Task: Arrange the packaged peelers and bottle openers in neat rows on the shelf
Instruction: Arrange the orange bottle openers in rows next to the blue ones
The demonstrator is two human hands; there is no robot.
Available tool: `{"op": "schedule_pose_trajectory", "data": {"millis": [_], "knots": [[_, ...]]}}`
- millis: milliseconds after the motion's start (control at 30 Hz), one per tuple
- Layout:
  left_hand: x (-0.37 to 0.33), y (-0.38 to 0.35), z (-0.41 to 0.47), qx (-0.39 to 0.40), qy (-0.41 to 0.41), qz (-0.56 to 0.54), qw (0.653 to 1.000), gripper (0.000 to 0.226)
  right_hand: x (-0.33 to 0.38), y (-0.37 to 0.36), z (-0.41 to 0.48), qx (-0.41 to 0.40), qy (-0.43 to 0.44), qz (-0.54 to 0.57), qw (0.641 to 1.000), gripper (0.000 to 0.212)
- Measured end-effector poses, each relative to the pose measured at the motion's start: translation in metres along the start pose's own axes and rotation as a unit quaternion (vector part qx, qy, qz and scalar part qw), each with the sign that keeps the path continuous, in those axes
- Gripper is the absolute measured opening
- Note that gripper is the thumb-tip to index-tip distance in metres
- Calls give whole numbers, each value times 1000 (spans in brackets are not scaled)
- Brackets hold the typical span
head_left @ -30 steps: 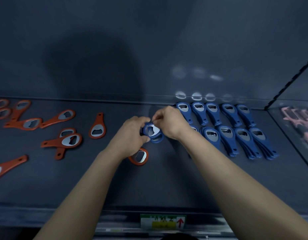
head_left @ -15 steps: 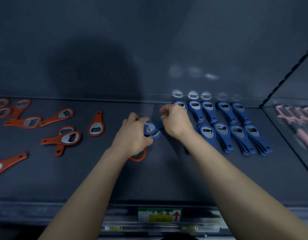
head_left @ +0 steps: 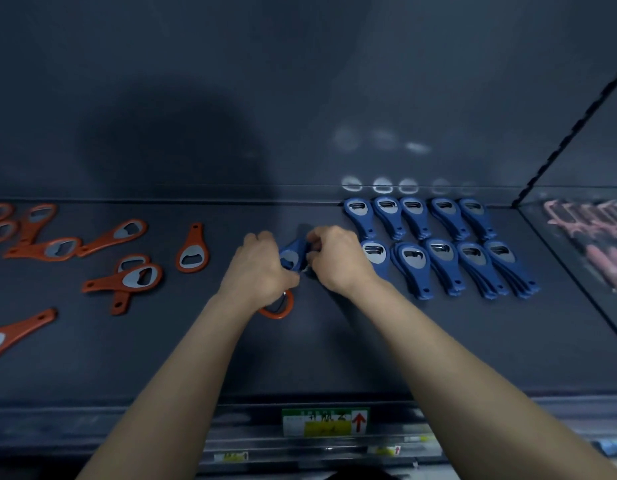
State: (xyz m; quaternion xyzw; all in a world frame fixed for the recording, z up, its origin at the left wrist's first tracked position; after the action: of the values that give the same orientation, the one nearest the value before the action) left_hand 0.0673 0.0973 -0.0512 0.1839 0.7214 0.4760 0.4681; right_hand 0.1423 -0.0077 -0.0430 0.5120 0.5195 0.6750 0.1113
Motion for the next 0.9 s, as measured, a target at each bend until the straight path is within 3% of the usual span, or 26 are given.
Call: {"op": "schedule_pose_trajectory", "data": {"millis": [133,233,367,433,500,600,667,767,900], "knots": [[3,9,1,44,-12,-5,999,27,0,1,4,16,-41,65,997,29],[-2,6,-2,32,-8,-17,999,42,-4,2,6,0,-64,103,993,29],[-5,-4,-4,-20,-11,25,999,51,-7,7,8,-39,-12,79,996,38],[-3,-3,-3,-12,-23,7,1000,38,-5,10,13,1,41,43,998,49],[2,1,-3,-8,-28,-16,999,45,-2,10,18,75,100,-11,992,58],[5,9,-10,-31,-13,-78,996,56,4,7,22,184,114,-52,975,64],[9,13,-16,-63,18,-79,995,58,7,3,22,172,139,-120,968,54],[13,13,-29,-105,81,-16,991,36,10,0,21,103,178,-179,962,39],[9,7,-38,-67,98,8,993,37,10,3,24,72,112,-162,978,26]]}}
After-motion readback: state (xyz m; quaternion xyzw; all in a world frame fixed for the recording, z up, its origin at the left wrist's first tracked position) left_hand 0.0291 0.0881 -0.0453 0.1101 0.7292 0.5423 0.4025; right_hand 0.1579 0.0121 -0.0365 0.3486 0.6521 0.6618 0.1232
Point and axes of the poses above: each hand's wrist, its own z-axis towards the middle knuckle, its own y-axis out of the back of the hand, x = y × z, the point moved 1 cm from there along z, towards the middle knuckle
